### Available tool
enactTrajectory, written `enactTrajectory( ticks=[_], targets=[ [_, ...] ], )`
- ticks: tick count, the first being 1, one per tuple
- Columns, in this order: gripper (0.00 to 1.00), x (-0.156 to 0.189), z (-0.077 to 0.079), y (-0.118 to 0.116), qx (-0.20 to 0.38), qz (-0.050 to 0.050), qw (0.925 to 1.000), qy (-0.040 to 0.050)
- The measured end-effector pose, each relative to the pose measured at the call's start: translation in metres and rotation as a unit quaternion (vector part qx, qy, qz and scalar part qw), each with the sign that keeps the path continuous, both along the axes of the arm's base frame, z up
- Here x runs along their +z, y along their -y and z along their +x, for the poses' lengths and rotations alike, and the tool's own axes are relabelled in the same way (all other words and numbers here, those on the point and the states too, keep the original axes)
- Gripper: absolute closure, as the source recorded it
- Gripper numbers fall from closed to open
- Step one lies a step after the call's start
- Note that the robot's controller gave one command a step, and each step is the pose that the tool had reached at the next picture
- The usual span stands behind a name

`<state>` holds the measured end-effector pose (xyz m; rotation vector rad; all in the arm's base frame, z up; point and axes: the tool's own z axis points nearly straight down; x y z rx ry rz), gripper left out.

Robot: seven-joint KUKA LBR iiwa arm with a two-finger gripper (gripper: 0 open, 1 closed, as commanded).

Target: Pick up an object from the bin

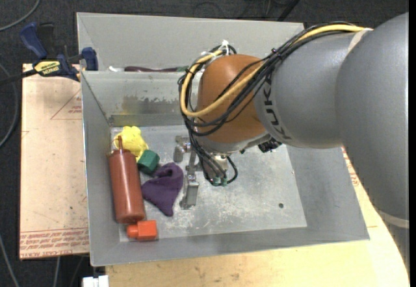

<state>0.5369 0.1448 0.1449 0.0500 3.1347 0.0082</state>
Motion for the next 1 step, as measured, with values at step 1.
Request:
enactTrajectory(
  ticks=[1],
  targets=[
    [0.00,0.0000,0.0000,0.0001,0.000,0.000,1.0000,0.0000]
  ],
)
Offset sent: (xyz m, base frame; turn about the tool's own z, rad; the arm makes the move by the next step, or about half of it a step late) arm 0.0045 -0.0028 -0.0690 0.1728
